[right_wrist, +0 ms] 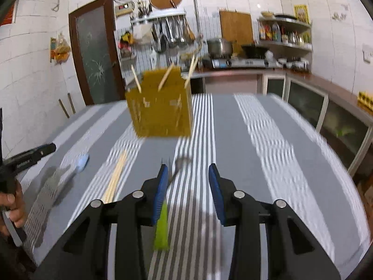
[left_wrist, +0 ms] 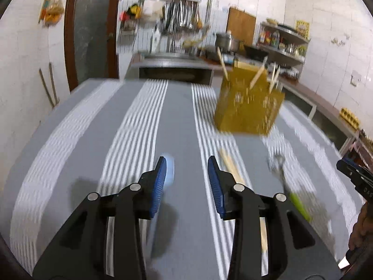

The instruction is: Organize utensils

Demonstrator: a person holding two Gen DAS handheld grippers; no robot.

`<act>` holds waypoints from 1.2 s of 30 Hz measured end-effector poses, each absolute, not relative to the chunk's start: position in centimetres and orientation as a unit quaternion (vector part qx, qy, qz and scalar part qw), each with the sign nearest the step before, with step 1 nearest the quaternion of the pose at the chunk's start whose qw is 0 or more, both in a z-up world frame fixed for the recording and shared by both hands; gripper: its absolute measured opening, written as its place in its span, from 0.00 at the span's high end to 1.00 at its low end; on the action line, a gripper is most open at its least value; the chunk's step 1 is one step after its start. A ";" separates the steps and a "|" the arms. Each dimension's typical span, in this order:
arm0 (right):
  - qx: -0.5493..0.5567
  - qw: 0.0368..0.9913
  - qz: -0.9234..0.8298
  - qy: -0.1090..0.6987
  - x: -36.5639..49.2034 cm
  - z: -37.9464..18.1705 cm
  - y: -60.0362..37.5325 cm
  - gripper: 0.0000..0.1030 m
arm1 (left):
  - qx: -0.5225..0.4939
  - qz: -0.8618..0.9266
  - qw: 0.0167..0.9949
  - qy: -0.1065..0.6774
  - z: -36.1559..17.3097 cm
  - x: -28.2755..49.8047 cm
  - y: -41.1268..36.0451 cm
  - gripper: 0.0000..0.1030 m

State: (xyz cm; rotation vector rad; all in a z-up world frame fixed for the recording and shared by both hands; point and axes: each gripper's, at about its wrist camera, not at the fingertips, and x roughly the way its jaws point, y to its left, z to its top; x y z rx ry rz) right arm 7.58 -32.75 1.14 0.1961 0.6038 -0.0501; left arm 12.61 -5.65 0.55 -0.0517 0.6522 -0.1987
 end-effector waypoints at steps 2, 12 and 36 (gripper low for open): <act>0.092 0.946 -0.032 0.310 6.7 -0.3 -32.5 0.64 | -0.027 -0.100 0.934 0.342 -1.3 11.7 -5.5 0.65; 0.090 0.938 -0.054 0.330 5.4 -2.1 -32.3 0.64 | -0.040 -0.108 0.917 0.383 -4.2 10.6 -6.5 0.64; 0.084 0.934 -0.041 0.345 7.1 -3.0 -31.5 0.62 | -0.015 -0.161 0.888 0.430 -5.9 13.4 -13.4 0.64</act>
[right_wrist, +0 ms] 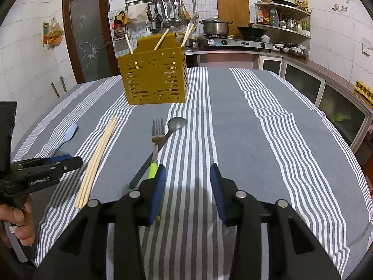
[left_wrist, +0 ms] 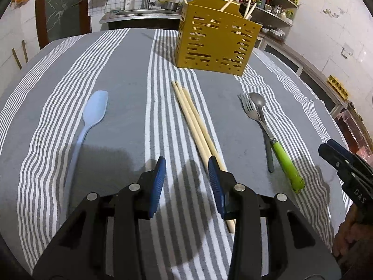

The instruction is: Organize utensils

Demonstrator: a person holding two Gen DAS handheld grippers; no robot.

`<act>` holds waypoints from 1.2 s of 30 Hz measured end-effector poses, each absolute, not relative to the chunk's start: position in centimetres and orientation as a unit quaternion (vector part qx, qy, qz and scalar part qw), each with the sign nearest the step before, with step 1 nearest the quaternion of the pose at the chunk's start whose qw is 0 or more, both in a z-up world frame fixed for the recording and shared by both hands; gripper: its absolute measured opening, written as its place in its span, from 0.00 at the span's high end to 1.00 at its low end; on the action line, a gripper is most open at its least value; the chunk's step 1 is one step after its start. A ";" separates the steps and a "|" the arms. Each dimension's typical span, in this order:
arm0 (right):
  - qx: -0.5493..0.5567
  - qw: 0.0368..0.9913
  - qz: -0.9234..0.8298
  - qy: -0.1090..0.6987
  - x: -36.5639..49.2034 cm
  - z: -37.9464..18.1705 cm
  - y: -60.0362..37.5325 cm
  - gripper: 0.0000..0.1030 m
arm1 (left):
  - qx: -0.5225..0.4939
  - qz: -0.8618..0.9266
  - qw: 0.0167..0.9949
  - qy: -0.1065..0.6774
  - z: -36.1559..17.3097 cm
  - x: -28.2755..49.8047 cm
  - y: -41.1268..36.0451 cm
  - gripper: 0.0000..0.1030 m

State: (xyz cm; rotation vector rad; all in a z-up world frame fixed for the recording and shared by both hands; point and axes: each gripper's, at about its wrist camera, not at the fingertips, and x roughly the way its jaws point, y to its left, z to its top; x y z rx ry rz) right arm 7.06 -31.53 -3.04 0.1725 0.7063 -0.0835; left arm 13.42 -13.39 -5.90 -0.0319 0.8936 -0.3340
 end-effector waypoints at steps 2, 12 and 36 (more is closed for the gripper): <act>0.084 0.934 -0.040 0.345 7.2 -3.1 -31.5 0.62 | -0.014 -0.160 0.887 0.433 -6.0 13.5 -13.6 0.64; 0.081 0.933 -0.038 0.350 7.5 -3.3 -31.1 0.62 | -0.003 -0.151 0.883 0.445 -6.9 14.0 -14.3 0.64; 0.069 0.931 -0.035 0.358 9.0 -3.3 -30.3 0.62 | 0.019 -0.134 0.881 0.453 -7.2 16.4 -15.3 0.60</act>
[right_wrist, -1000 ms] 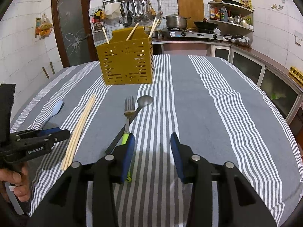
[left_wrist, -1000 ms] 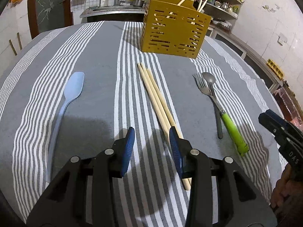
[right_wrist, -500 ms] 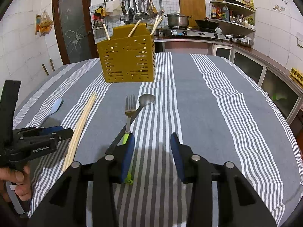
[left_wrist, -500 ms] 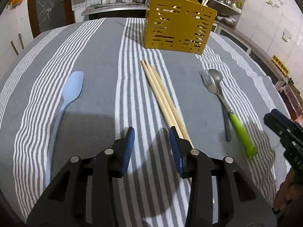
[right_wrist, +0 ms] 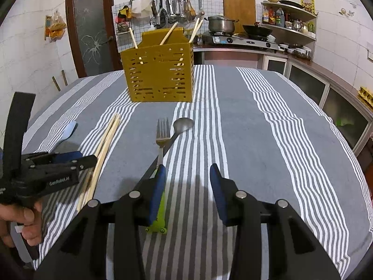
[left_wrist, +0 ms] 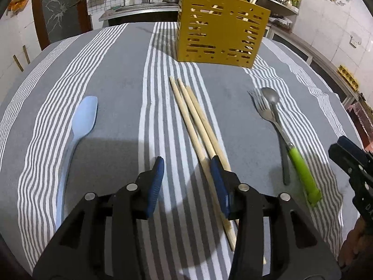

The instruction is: Organize utensils

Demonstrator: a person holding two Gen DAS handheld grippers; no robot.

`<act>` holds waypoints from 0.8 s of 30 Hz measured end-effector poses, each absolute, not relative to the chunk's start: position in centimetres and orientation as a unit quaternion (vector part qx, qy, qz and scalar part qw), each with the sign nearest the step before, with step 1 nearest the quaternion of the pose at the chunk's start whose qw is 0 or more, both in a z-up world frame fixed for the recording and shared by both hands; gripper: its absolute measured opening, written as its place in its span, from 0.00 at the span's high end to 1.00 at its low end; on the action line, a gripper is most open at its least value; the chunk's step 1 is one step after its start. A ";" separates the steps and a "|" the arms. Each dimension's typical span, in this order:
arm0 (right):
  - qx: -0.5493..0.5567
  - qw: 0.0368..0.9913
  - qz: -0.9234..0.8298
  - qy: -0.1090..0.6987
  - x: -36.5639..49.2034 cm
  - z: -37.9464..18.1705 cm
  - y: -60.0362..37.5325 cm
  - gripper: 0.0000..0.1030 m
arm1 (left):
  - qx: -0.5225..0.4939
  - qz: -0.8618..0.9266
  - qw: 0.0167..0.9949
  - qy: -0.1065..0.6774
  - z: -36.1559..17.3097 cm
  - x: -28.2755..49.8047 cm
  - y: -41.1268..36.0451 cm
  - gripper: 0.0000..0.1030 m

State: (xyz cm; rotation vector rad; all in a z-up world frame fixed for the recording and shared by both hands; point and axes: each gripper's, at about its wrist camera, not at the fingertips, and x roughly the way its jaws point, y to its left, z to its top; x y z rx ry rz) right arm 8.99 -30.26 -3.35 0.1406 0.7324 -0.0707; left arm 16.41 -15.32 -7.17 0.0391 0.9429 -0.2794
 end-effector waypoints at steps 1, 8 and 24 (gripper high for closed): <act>0.066 0.930 -0.033 0.360 9.2 -3.4 -30.2 0.62 | 0.022 -0.133 0.881 0.453 -7.2 16.8 -15.3 0.60; 0.073 0.924 -0.004 0.374 12.0 -3.2 -29.8 0.62 | 0.037 -0.124 0.880 0.456 -7.2 20.0 -14.8 0.59; 0.077 0.890 0.071 0.443 21.8 -6.3 -28.5 0.62 | 0.046 -0.124 0.876 0.464 -7.3 25.8 -14.5 0.56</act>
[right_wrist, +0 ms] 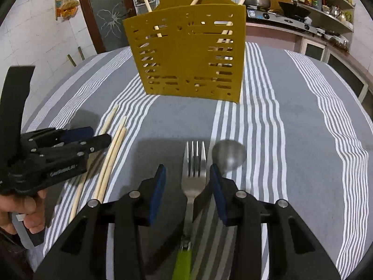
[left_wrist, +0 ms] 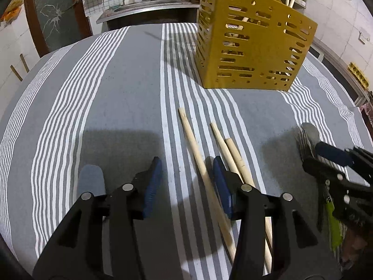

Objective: Organize utensils
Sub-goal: 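Grasp a wooden chopstick with the left tool while the right tool grasps the green-handled fork, then lift the chopstick and fork with both tools and carry them toward the yellow basket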

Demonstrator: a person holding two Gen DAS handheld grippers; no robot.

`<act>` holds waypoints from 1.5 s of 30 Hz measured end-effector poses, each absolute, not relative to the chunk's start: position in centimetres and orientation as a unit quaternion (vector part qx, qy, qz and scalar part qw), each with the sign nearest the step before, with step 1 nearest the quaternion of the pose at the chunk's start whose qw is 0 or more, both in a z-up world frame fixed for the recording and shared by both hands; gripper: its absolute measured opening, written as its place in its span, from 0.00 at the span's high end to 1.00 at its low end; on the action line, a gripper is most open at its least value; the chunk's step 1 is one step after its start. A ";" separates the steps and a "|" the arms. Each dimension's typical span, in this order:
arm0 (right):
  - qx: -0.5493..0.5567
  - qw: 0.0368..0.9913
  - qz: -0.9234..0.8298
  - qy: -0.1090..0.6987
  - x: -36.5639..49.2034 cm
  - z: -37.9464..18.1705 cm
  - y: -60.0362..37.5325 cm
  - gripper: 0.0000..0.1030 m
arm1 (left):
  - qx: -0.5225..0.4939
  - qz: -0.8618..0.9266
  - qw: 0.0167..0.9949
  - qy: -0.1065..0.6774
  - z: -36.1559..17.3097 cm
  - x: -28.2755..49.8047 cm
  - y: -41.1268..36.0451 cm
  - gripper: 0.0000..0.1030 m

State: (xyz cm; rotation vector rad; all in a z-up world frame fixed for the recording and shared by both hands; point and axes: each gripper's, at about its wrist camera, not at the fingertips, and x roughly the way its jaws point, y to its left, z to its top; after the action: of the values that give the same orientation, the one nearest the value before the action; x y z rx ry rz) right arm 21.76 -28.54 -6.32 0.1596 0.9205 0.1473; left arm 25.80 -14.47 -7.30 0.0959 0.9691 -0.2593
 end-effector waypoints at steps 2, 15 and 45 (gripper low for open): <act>0.071 0.885 0.075 0.454 22.4 -6.6 -28.8 0.62 | 0.049 -0.127 0.876 0.464 -7.4 26.1 -14.4 0.56; 0.080 0.879 0.071 0.464 23.4 -6.8 -30.1 0.79 | 0.050 -0.152 0.871 0.465 -7.3 26.9 -14.6 0.88; 0.080 0.929 0.063 0.355 19.3 -1.3 -31.3 0.79 | 0.015 -0.182 0.894 0.409 -2.9 24.2 -13.8 0.96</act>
State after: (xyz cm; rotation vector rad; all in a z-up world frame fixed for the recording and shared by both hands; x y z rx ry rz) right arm 19.30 -31.28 -1.26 0.1646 0.7270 0.1297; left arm 24.24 -13.81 -2.88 0.0309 0.8471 -0.3775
